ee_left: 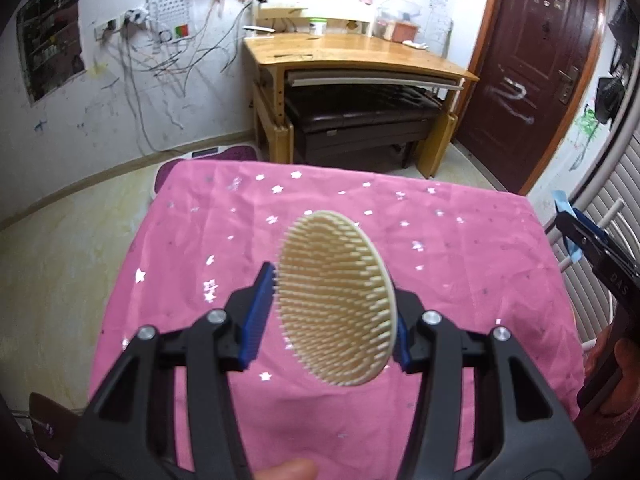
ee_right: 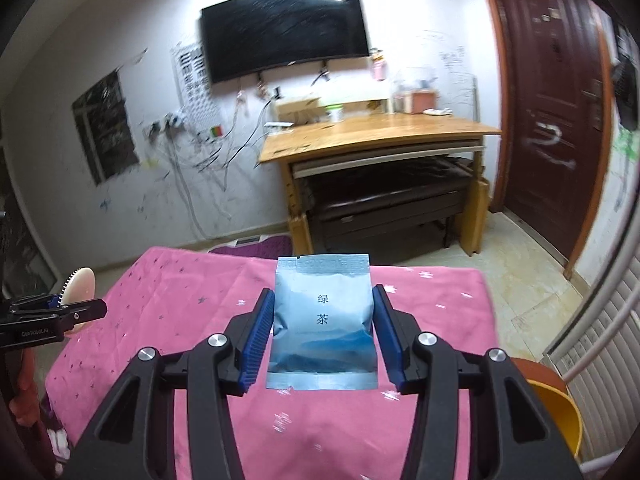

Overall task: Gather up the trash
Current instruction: 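Carry the brush and tea packet over the yellow bin and open both grippers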

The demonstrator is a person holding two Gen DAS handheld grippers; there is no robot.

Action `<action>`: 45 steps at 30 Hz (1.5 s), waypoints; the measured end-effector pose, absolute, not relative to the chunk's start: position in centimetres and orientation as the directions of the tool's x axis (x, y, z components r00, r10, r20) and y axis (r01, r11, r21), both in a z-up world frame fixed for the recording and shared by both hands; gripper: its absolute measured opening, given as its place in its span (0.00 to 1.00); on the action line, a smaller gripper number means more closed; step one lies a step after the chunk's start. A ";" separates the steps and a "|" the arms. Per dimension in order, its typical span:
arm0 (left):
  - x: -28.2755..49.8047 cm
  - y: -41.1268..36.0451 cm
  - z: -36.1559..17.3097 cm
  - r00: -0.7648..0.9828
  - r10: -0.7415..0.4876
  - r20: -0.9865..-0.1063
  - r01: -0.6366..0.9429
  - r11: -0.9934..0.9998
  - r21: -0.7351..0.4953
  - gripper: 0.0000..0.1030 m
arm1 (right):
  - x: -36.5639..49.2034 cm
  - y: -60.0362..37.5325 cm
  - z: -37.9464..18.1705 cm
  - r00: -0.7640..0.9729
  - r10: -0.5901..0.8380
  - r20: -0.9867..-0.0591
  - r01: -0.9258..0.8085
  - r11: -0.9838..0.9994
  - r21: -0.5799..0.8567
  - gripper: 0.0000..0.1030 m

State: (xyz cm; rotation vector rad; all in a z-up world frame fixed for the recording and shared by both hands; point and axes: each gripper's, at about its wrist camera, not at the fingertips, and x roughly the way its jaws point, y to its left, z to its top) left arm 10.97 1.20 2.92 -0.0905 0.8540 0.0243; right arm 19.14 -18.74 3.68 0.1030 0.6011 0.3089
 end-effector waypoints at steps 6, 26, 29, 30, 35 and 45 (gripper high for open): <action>11.4 -2.9 3.5 0.660 -0.054 -0.749 0.018 0.998 -0.056 0.47 | 16.8 -24.5 3.2 0.820 0.244 -0.518 -0.144 0.964 0.226 0.42; 12.9 -21.4 3.6 0.593 -0.236 -0.770 0.325 0.945 -0.039 0.47 | 11.1 -39.9 -2.3 0.831 0.049 -0.554 0.144 0.943 0.299 0.42; 12.8 -23.9 3.4 0.579 -0.259 -0.773 0.371 0.928 -0.033 0.47 | 11.3 -40.7 -2.8 0.822 0.037 -0.568 0.165 0.940 0.299 0.42; 12.8 -24.9 3.2 0.571 -0.269 -0.776 0.390 0.920 -0.032 0.47 | 11.3 -41.0 -3.1 0.818 0.036 -0.574 0.171 0.938 0.302 0.42; 12.6 -28.7 2.4 0.547 -0.298 -0.782 0.452 0.892 -0.024 0.47 | 11.8 -41.8 -3.9 0.802 0.037 -0.597 0.190 0.931 0.313 0.45; 13.3 -35.1 -0.3 0.484 -0.307 -0.820 0.533 0.846 -0.003 0.47 | 10.2 -45.3 -4.2 0.812 -0.016 -0.584 0.277 0.891 0.359 0.47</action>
